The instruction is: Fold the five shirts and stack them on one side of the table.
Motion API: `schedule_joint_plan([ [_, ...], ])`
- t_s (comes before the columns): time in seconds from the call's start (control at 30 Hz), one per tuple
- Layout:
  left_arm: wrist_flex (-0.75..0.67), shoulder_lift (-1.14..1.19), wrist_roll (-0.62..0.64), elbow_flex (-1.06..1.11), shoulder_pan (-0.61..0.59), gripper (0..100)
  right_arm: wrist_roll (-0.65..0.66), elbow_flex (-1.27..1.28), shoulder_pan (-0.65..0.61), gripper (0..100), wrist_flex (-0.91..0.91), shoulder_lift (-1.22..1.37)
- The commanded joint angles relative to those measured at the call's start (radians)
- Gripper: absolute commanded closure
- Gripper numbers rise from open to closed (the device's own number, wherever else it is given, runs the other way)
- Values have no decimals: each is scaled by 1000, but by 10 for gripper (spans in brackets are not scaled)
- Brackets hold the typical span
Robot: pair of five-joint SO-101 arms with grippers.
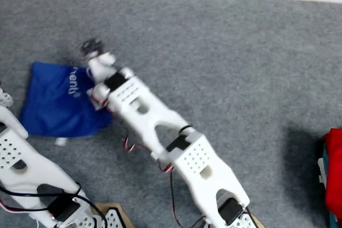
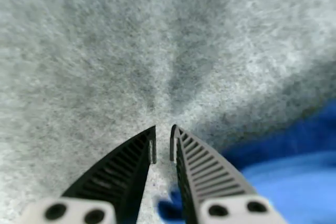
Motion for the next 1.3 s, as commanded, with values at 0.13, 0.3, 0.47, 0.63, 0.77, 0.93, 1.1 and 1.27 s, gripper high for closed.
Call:
schedule_joint_plan([
  [0.13, 3, 1, -5, -36, 59, 930, 32, -377, 323, 992, 308, -16],
  [0.3, 3, -1, -3, -36, 70, 930, 146, -657, 521, 992, 493, -15],
  [0.47, 3, -1, -3, -36, 91, 930, 193, -963, 699, 992, 625, -16],
  [0.63, 11, -1, -3, -36, 111, 930, 196, -990, 866, 992, 624, -51],
  [0.77, 9, -2, -3, -36, 114, 930, 196, -981, 975, 992, 625, -93],
  [0.93, 11, -4, -3, -36, 139, 930, 198, -977, 1063, 992, 627, -173],
  [1.1, 11, -4, -3, -36, 154, 930, 199, -849, 1155, 992, 627, -320],
  [1.27, 11, -5, -3, -36, 165, 930, 249, -492, 1230, 992, 624, -529],
])
